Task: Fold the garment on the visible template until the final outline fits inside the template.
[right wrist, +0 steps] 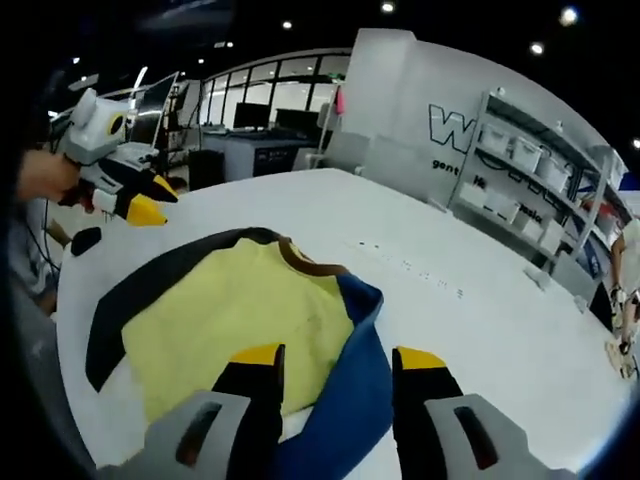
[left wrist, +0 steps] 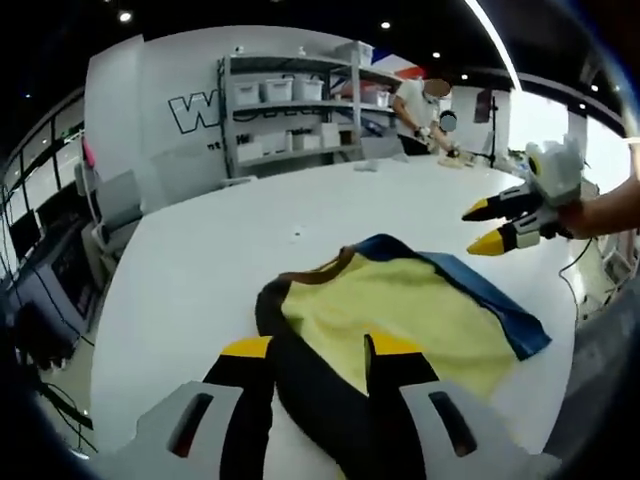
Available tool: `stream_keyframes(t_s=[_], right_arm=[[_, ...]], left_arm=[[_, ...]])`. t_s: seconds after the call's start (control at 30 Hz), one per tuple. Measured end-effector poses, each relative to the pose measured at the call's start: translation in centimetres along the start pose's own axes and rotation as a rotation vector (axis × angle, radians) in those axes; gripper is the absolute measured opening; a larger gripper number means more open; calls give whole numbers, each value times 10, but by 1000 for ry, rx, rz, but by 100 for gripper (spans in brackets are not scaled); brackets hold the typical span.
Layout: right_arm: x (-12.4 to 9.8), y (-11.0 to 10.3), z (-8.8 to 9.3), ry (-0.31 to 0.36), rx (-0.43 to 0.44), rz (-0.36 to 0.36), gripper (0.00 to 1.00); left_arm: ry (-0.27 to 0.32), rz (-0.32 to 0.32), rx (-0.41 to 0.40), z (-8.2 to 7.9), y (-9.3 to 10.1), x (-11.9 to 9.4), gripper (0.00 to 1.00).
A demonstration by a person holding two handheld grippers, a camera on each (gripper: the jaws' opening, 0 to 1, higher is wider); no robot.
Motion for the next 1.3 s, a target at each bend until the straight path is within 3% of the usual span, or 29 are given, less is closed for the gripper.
stream_keyframes(t_s=[0.17, 0.27, 0.37, 0.6, 0.7, 0.8, 0.97, 1.3], right_arm=[[-15, -9, 7, 12, 7, -6, 46], [-24, -17, 13, 8, -6, -15, 50], [-32, -23, 17, 9, -47, -17, 51], [-50, -28, 18, 27, -21, -10, 56], [-58, -31, 21, 37, -11, -5, 58], [-65, -36, 27, 35, -6, -1, 60], [-69, -45, 41, 24, 0, -8, 64], [-75, -54, 58, 8, 46, -11, 67]], left_arm=[[9, 1, -7, 12, 12, -17, 42], [10, -23, 34, 23, 18, -26, 48], [18, -14, 23, 29, 24, -31, 54], [16, 3, 34, 38, 39, -42, 60], [28, -11, 79, 43, 45, -46, 68], [16, -13, 88, 51, 49, -48, 76], [4, 10, 75, 62, 58, -50, 80], [-71, 76, 132, 86, 76, -48, 90]])
Point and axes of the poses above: the point that each gripper's makers call its tool centre point, and the gripper's own axes: x roughly forward along the fingers, y roughly to its right, z roughly out of its underside, the point moved 4 cm from there along -x, roughly backward along the fingers, and after that the axes turned 6 degrees about -x, right-handed, at the moved point
